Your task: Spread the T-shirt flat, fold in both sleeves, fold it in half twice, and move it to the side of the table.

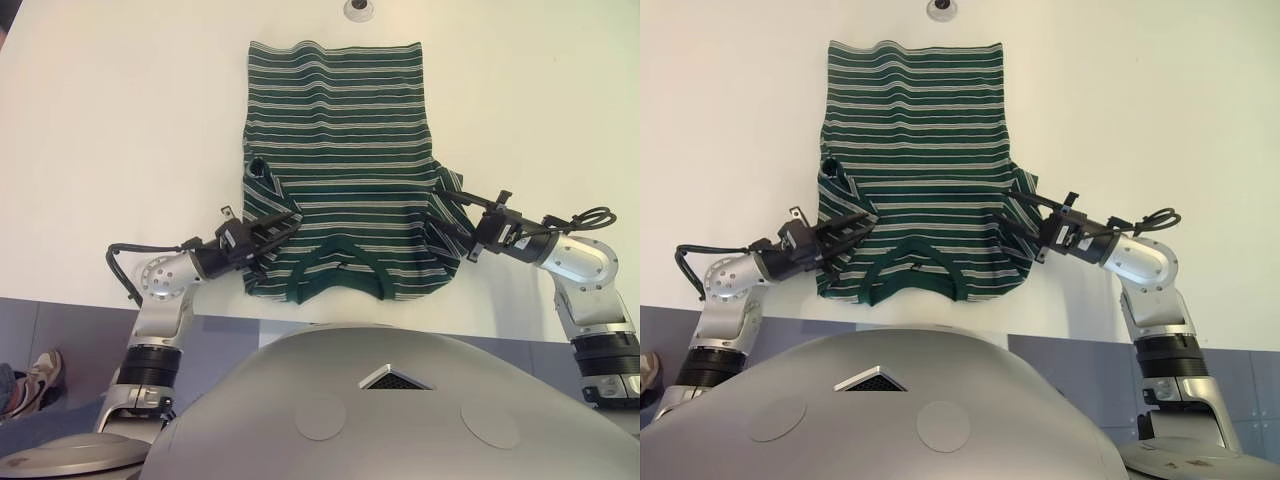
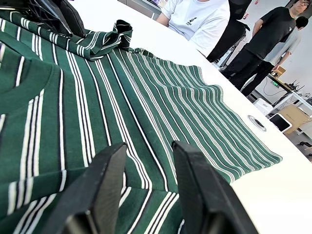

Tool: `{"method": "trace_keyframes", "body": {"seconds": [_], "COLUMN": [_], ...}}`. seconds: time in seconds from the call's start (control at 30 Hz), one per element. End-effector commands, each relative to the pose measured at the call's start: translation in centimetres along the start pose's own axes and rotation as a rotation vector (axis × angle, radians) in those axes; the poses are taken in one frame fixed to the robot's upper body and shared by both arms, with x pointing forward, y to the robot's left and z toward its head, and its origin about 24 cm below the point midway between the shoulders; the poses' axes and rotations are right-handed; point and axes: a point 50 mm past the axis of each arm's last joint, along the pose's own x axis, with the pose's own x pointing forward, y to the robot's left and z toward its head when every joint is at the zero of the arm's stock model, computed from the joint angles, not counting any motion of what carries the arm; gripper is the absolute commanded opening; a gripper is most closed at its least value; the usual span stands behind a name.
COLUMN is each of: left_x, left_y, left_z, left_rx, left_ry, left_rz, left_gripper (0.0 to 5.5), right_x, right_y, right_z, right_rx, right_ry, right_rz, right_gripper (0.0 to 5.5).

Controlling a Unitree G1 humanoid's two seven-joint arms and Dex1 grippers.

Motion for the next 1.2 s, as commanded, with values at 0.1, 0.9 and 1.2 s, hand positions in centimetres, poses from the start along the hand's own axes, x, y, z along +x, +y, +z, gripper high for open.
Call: {"method": "trace_keyframes", "body": {"seconds": [0.1, 0.9, 1.2], "left_x": [-0.2, -1.1, -1.1], "left_y": [0.2, 0.3, 0.1], "left_z": [-0.1, 1.3, 1.1], "left_rx": [0.024, -0.027, -0.033], "left_ry": [0.015, -0.117, -0.113], "left_rz": [-0.006, 0.071, 0.077], "left_gripper": [2.14, 2.69, 2.69], "right_x": [-0.1, -7.6, -9.3], "right_y": [-0.4, 0.3, 0.1], "right_z": [0.2, -1.9, -2.9], "right_rx": [0.002, -0.111, -0.1], "right_ry": [-0.002, 0.465, 0.554], "right_rz": [-0.008, 0.049, 0.026], "right_gripper": [1.95, 2.87, 2.87]}}
